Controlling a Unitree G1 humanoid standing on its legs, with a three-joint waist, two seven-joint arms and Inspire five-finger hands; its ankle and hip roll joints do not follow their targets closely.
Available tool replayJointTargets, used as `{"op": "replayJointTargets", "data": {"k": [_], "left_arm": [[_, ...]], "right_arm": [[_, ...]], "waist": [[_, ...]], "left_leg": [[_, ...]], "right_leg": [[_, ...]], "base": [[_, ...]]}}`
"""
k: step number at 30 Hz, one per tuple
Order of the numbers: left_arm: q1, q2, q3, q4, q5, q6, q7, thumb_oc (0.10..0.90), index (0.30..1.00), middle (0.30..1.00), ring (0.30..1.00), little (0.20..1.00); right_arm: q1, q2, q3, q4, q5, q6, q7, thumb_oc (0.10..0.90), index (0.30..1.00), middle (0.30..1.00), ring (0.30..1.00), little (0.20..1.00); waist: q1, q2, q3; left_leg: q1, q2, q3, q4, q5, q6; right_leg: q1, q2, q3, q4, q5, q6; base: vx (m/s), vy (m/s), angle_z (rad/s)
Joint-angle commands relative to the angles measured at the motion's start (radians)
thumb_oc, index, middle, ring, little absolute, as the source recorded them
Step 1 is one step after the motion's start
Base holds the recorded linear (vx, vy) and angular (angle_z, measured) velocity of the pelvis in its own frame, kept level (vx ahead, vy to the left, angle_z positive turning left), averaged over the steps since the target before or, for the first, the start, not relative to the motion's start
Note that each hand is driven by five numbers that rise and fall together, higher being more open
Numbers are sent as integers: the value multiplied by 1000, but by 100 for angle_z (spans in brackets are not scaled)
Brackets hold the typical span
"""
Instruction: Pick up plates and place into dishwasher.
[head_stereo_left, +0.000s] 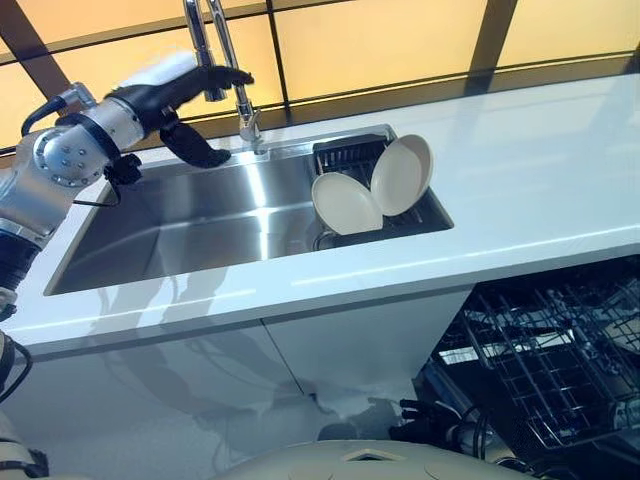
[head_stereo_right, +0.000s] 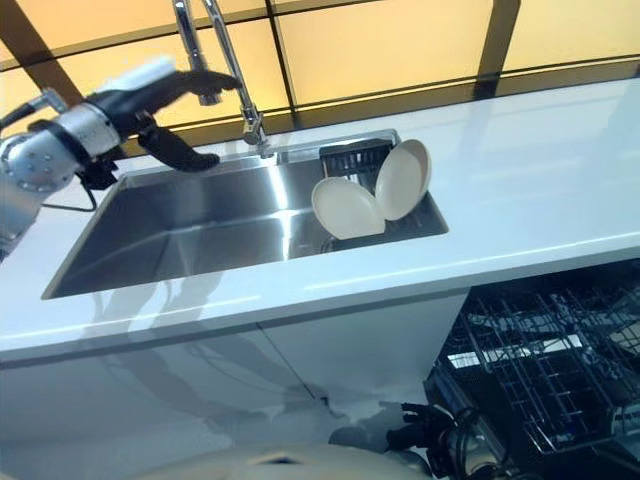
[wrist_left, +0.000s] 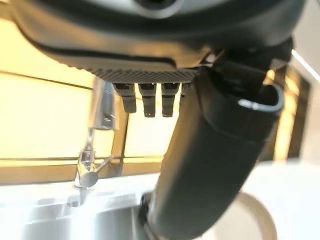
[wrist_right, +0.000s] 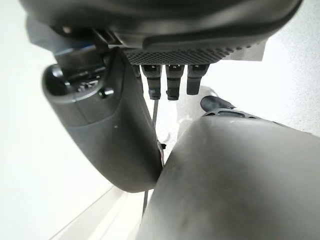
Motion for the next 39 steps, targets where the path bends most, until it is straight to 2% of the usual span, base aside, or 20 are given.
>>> {"op": "replayJointTargets", "data": {"k": [1,7,15,24,27,39], "left_arm": [[-260,79,53,47,105,-101,66,800,900,900,900,900],[-228,85,45,26,235,-183,80,800,900,900,900,900],[-155,69,87,47,234,-176,-20,800,900,900,900,900],[-122,50,105,61,230,-212,-31,800,900,900,900,900],[-106,42,111,73,266,-233,-15,800,900,900,900,900],[-84,2,91,115,294,-242,81,800,900,900,900,900]], "right_arm": [[6,-33,-3,32,-7,-26,28,800,900,900,900,900],[9,-37,-13,41,-20,-37,28,800,900,900,900,900],[15,-47,-32,39,-24,-38,26,800,900,900,900,900],[22,-51,-42,38,-33,-46,17,800,900,900,900,900],[24,-51,-46,39,-38,-49,14,800,900,900,900,900],[29,-66,-35,23,-94,-76,5,800,900,900,900,900]], "waist": [[-12,23,14],[-21,28,12],[-35,30,18],[-49,30,25],[-54,29,26],[-84,20,37]], "left_leg": [[33,-81,72,9,-124,44],[34,-82,80,11,-124,45],[36,-83,91,13,-127,48],[38,-82,102,16,-129,49],[38,-82,105,16,-131,50],[44,-75,137,15,-136,53]], "right_leg": [[-2,18,15,51,-71,81],[-4,18,26,53,-67,83],[-10,17,40,53,-62,87],[-12,16,52,52,-58,89],[-13,17,59,51,-57,90],[-20,18,85,40,-42,98]], "base": [[6,24,-6],[10,15,-2],[21,22,-7],[13,12,-2],[21,13,-6],[15,16,-6]]}}
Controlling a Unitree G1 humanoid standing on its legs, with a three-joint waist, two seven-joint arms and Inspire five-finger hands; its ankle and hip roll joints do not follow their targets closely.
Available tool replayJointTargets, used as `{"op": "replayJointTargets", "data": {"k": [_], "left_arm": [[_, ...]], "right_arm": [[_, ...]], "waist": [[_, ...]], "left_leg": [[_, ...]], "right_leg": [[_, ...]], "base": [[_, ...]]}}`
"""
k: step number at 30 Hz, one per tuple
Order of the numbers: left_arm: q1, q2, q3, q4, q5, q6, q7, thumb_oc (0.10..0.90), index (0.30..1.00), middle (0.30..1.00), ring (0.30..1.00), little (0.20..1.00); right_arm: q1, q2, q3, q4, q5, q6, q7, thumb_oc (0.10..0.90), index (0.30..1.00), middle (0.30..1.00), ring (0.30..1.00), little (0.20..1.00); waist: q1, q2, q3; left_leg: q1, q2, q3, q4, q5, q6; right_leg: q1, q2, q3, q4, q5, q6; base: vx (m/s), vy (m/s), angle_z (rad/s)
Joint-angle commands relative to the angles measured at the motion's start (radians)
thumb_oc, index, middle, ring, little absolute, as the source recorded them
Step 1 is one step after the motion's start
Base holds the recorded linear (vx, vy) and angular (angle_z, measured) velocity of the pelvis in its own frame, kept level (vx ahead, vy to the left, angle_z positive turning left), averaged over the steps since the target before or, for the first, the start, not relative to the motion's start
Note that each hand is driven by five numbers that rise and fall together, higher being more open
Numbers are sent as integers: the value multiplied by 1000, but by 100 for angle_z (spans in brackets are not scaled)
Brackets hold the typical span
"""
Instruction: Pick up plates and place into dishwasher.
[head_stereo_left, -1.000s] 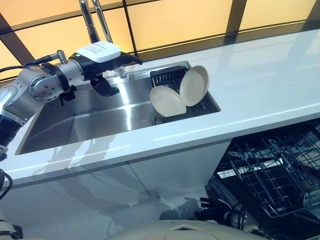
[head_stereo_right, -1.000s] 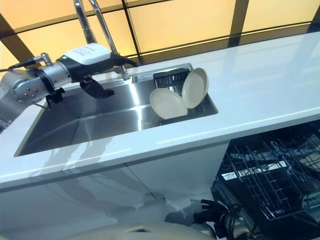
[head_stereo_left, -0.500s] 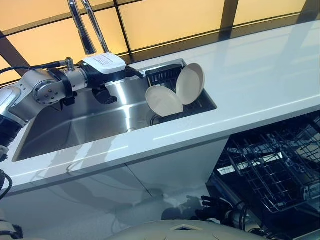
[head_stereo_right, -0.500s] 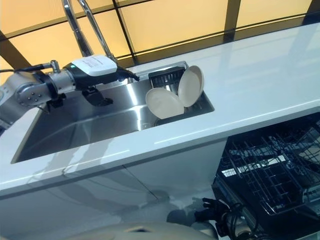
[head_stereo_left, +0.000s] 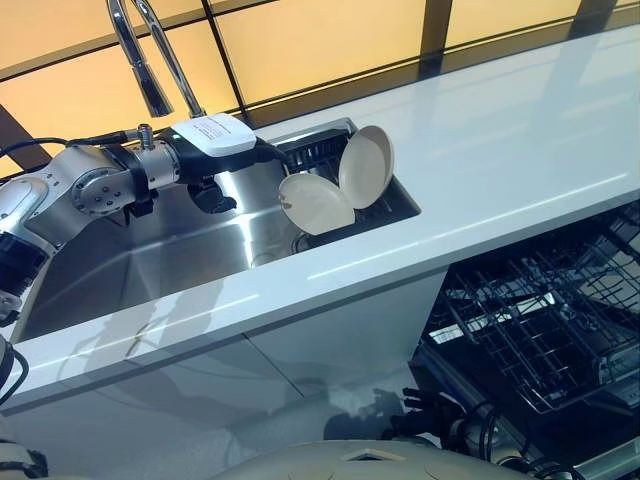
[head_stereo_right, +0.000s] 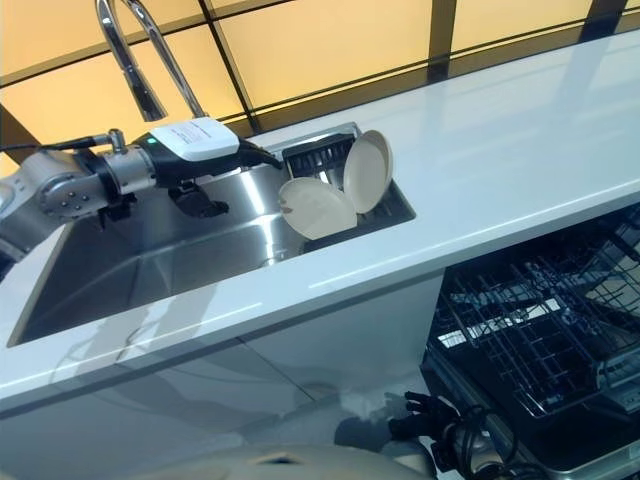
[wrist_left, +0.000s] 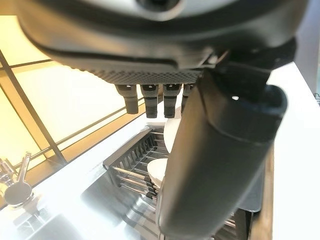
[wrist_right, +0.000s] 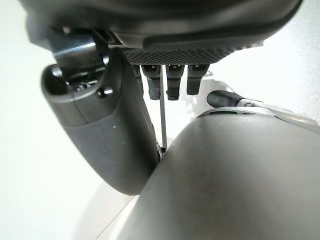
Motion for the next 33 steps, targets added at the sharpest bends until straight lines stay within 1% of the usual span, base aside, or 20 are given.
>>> {"op": "replayJointTargets", "data": {"k": [1,9,18,26,33], "left_arm": [[-104,34,121,101,-12,3,106,800,900,900,900,900],[-103,17,86,95,0,2,139,800,900,900,900,900],[-78,4,79,85,9,-21,148,800,900,900,900,900],[-62,-6,57,87,54,-49,161,800,900,900,900,900],[-45,-4,41,103,76,-58,171,800,900,900,900,900]], "right_arm": [[27,-55,31,21,-61,-14,-9,800,900,900,900,900],[31,-56,18,18,-40,-9,-15,800,900,900,900,900],[41,-58,11,-4,-46,-8,-23,800,900,900,900,900],[48,-64,3,-26,-48,-7,-32,800,900,900,900,900],[53,-70,-8,-45,-42,-1,-32,800,900,900,900,900]], "waist": [[-20,-26,11],[-37,-27,15],[-51,-21,21],[-66,-20,30],[-73,-19,36]], "left_leg": [[20,-76,70,15,-115,55],[26,-72,89,16,-116,57],[29,-75,99,14,-118,59],[33,-79,112,12,-122,62],[33,-81,120,12,-123,65]], "right_leg": [[-14,10,20,39,-43,101],[-15,9,35,36,-36,107],[-21,3,46,37,-29,113],[-25,-5,52,34,-20,124],[-30,-8,54,32,-14,129]], "base": [[9,4,-15],[15,6,-9],[8,9,-3],[-6,12,-4],[-4,6,-1]]}}
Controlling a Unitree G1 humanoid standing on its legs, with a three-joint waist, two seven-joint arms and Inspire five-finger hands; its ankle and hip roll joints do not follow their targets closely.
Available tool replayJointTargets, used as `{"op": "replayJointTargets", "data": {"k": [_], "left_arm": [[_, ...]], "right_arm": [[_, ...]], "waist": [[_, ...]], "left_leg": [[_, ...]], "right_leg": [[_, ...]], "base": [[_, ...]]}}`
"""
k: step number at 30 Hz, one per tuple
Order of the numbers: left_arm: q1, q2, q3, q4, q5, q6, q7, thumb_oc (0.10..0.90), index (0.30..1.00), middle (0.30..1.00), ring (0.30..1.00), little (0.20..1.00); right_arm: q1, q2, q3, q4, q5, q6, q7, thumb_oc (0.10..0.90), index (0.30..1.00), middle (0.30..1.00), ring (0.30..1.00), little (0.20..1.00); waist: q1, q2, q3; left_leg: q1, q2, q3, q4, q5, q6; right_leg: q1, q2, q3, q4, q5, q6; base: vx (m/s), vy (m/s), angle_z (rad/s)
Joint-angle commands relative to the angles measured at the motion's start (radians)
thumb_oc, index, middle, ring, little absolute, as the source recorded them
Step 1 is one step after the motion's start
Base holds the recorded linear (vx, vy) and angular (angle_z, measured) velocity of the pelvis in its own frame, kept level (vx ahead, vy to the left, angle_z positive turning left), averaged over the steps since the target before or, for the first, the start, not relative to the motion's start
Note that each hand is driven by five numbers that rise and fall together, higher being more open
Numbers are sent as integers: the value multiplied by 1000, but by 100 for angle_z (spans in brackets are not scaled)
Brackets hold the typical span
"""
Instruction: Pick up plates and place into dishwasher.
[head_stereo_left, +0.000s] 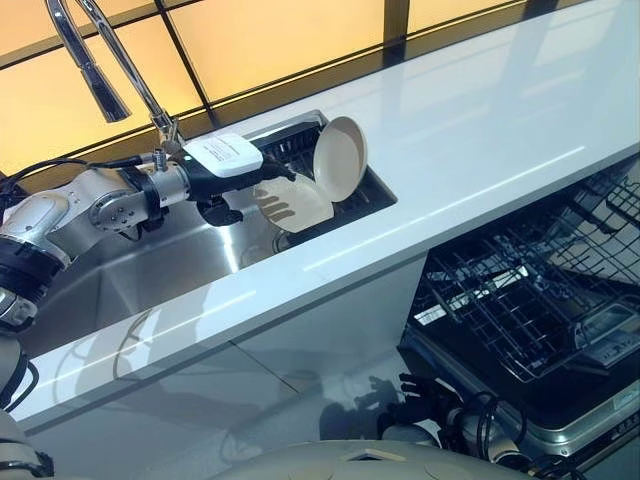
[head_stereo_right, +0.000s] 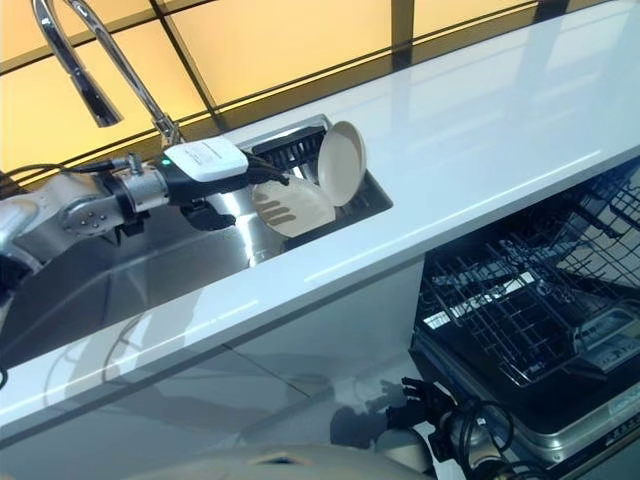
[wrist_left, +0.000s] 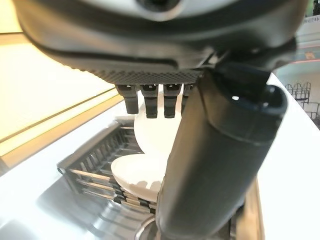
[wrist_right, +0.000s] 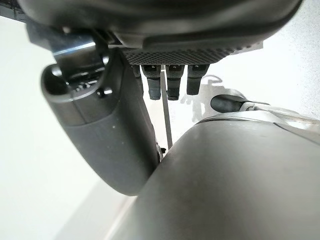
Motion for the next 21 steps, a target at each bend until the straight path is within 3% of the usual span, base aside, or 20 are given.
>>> {"op": "replayJointTargets", "data": {"k": [1,9,14,21], "left_arm": [[-91,20,87,85,-10,1,88,800,900,900,900,900],[-76,-5,75,90,39,-24,151,800,900,900,900,900],[-83,-21,39,78,71,0,163,800,900,900,900,900],[-85,-41,9,110,141,-7,286,800,900,900,900,900]], "right_arm": [[52,-70,0,16,-27,8,-8,800,900,900,900,900],[45,-71,-1,19,-33,-1,-10,800,900,900,900,900],[42,-68,3,21,-27,-7,-12,800,900,900,900,900],[38,-71,2,23,-20,-15,-8,800,900,900,900,900]], "waist": [[-16,-15,-1],[-21,-14,5],[-26,-16,6],[-36,-17,12]], "left_leg": [[20,-78,61,12,-112,55],[19,-80,69,11,-113,57],[18,-82,73,10,-115,60],[19,-83,85,10,-115,62]], "right_leg": [[-18,-4,2,32,-27,116],[-23,-8,4,32,-23,119],[-27,-8,7,32,-20,122],[-32,-7,11,34,-17,123]], "base": [[0,0,0],[0,0,0],[-4,2,-1],[-14,13,-6]]}}
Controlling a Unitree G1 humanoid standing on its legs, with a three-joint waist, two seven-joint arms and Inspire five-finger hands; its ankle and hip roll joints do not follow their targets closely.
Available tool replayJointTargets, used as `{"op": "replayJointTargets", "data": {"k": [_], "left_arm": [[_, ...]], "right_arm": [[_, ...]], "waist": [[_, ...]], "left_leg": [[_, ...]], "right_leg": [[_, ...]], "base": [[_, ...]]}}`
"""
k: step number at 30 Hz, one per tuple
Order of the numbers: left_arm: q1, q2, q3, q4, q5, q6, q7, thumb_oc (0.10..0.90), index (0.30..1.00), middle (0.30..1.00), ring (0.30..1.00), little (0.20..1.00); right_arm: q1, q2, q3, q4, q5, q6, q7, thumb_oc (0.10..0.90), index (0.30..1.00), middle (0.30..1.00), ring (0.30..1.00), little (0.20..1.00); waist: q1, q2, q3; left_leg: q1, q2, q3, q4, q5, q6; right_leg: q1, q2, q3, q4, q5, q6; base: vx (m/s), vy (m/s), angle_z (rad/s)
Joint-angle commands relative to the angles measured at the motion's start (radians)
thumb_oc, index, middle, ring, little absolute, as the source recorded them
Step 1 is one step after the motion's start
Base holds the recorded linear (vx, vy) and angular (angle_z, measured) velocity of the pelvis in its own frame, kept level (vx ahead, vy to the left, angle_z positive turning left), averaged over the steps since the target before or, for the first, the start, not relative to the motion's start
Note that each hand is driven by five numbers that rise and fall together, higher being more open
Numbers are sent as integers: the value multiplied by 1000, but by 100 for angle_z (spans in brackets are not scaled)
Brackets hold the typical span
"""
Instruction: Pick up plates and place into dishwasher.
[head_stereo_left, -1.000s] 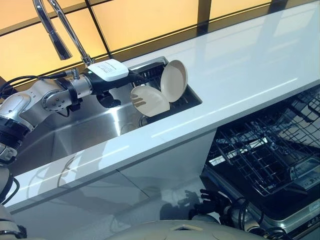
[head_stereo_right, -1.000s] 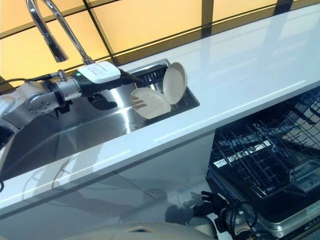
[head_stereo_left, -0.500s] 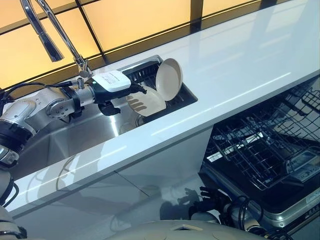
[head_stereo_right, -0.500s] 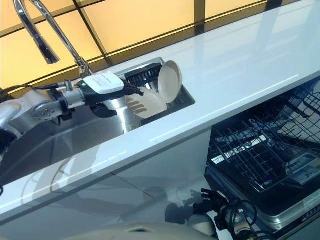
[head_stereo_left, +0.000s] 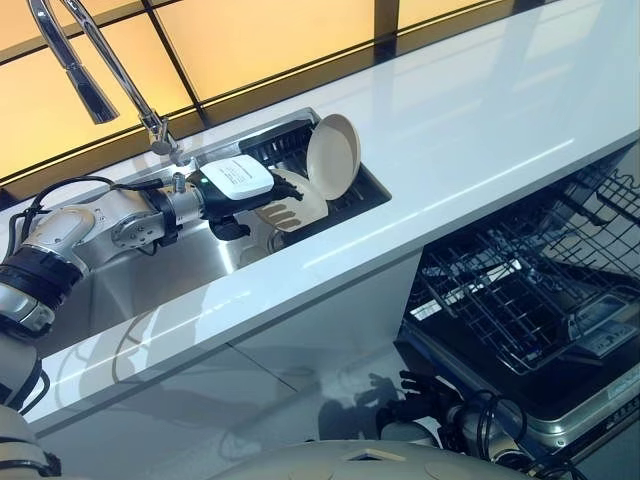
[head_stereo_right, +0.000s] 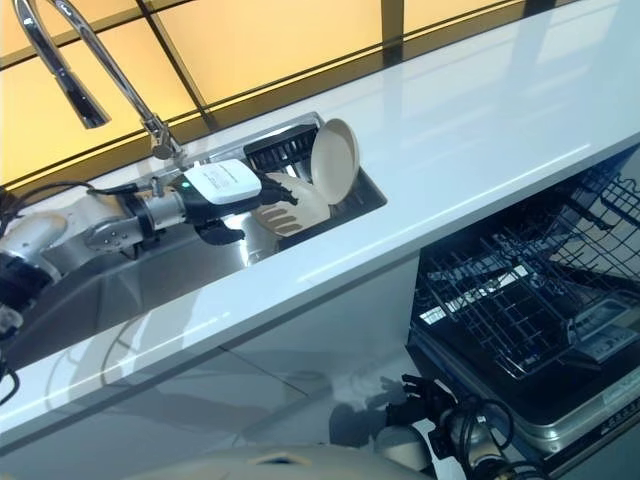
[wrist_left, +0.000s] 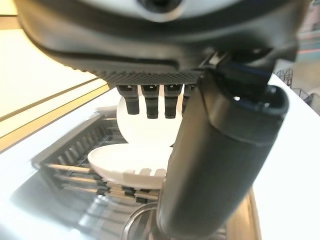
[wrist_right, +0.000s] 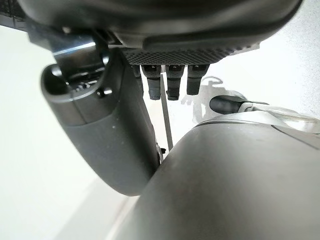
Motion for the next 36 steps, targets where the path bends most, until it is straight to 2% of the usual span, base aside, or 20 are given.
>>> {"op": "replayJointTargets", "data": {"k": [1,12,34,35,36], "left_arm": [[-99,10,63,97,30,10,158,800,900,900,900,900],[-117,-24,10,136,66,71,200,800,900,900,900,900],[-103,-41,37,211,61,186,187,800,900,900,900,900],[-102,-40,42,221,57,194,186,723,834,834,834,823],[-100,-40,47,230,59,195,187,720,832,832,832,820]], "right_arm": [[42,-71,6,29,-28,-12,-1,800,900,900,900,900],[47,-71,24,8,-35,-24,-14,800,900,900,900,900],[62,-94,32,-57,-29,-78,-37,800,900,900,900,900],[63,-96,30,-60,-28,-78,-36,800,900,900,900,900],[64,-98,28,-63,-30,-78,-37,800,900,900,900,900]], "waist": [[-29,-16,-2],[-46,-21,11],[-60,-22,59],[-61,-21,63],[-62,-20,66]], "left_leg": [[18,-80,70,9,-112,58],[18,-78,90,11,-113,61],[-13,-75,109,21,-102,57],[-15,-74,111,23,-101,56],[-17,-74,112,25,-101,56]], "right_leg": [[-28,-6,-6,34,-24,124],[-37,-6,1,36,-20,128],[-73,-13,2,38,-7,133],[-76,-14,1,38,-6,133],[-78,-15,1,39,-6,133]], "base": [[0,0,0],[2,-2,-1],[3,-3,-2],[1,14,-3],[-1,18,-5]]}}
